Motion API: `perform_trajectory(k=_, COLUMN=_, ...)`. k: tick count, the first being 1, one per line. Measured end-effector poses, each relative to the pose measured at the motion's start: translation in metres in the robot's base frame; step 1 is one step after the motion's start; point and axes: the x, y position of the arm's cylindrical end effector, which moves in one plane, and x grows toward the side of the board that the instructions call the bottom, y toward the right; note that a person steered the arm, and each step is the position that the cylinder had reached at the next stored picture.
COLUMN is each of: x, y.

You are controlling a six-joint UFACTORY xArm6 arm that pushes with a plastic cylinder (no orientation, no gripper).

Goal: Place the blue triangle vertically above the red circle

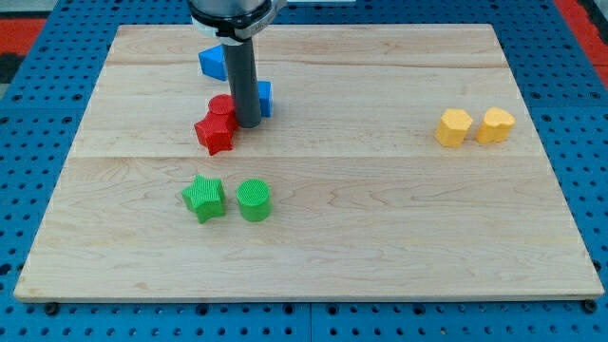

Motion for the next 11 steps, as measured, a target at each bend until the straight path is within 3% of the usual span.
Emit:
perform_trajectory(k=2, x=-0.014, y=0.097)
perform_trajectory(k=3, x=-0.053, y=0.13)
perform_trajectory(k=5, x=-0.125, y=0.041)
perform_trajectory(k=6, x=-0.159, y=-0.053)
perform_trajectory(k=7, x=-0.16, y=-0.151)
perform_trajectory(k=8, x=-0.136, y=-0.158)
perform_trajectory(k=11, x=-0.121, y=0.014)
